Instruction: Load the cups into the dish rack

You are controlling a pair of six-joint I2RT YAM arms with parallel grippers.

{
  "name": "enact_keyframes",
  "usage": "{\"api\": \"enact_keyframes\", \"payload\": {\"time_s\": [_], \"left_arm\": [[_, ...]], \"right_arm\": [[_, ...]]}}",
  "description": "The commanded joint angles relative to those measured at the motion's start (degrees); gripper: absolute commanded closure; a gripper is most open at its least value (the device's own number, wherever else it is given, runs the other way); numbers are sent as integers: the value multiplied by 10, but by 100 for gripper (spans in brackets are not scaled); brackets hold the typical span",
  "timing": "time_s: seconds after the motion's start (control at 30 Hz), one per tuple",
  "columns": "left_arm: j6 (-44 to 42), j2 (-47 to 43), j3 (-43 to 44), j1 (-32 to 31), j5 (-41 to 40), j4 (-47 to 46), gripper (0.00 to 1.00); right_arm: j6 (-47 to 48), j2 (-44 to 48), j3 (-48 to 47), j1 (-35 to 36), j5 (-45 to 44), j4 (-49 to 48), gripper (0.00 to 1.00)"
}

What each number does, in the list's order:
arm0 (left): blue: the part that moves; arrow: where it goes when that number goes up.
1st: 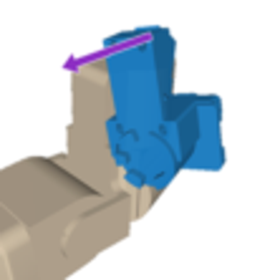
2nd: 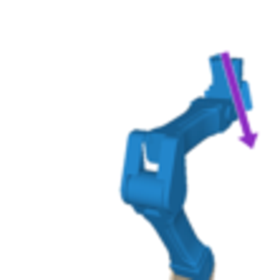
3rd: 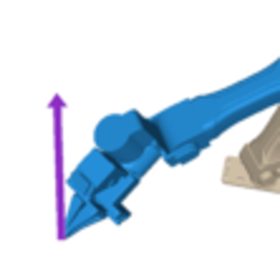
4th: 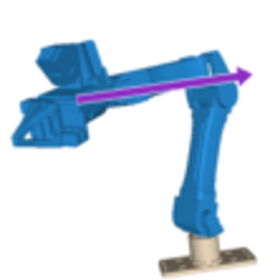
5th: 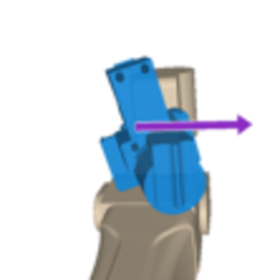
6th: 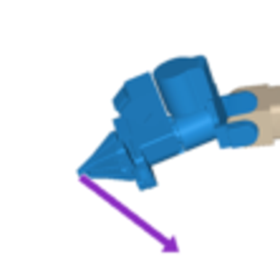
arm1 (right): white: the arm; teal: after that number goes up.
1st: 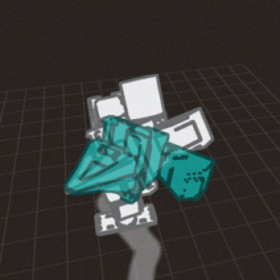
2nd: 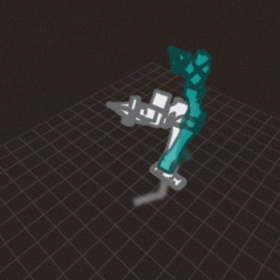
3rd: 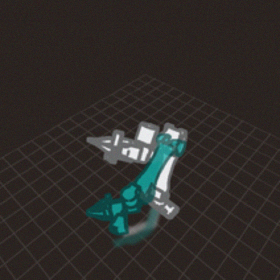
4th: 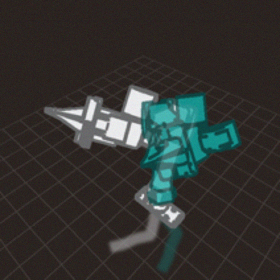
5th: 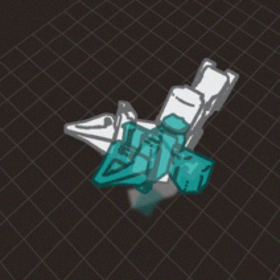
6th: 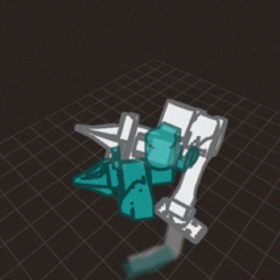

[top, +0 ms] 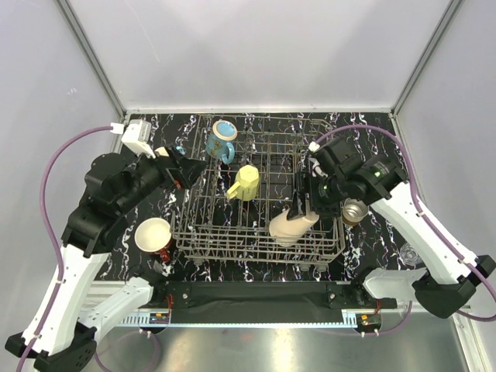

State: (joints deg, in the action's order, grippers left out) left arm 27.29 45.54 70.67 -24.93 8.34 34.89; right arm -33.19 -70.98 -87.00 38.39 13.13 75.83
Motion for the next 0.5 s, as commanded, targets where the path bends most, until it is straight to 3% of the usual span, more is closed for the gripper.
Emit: {"api": "enact_keyframes", "payload": {"time_s": [0.0, 0.2, 0.47], "left_arm": [[-10, 10, 1, 2, 0, -18, 1], [7, 20, -19, 3, 17, -27, 1], [51, 31, -26, 11, -9, 2, 1]], "right_arm": [[-9, -6, 16, 30, -144, 32, 100], [-22, -21, 25, 67, -221, 57, 100], [-31, -33, 61, 89, -185, 45, 100]]}}
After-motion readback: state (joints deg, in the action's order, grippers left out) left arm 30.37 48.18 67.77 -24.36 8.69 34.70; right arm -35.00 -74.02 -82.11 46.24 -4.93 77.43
